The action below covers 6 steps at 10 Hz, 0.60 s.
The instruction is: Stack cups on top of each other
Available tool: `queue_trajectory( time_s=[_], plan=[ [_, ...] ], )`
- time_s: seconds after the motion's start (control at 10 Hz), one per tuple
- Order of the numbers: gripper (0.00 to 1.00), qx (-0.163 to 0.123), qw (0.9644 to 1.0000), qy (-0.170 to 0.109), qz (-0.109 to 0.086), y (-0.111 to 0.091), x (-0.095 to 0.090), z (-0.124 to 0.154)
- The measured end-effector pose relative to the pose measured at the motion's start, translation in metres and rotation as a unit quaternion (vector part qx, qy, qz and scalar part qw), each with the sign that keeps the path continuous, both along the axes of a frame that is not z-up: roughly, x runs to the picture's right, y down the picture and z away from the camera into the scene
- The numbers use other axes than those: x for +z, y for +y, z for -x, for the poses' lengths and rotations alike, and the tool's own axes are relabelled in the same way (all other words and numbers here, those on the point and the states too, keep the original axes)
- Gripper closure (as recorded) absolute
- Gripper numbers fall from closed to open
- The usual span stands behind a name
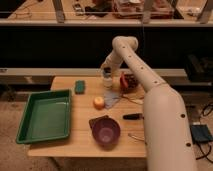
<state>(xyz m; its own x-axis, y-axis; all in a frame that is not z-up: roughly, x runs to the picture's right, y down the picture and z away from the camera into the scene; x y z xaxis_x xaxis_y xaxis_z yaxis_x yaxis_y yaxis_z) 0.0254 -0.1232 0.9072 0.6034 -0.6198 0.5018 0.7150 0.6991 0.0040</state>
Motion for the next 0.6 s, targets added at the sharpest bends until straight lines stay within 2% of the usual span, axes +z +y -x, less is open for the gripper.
queue_trajectory(
  time_s=[0.6],
  plan=[
    [0.20,0.002,1.0000,-0.001,-0.001,0.0001,-0.0003,-0.0008]
  ],
)
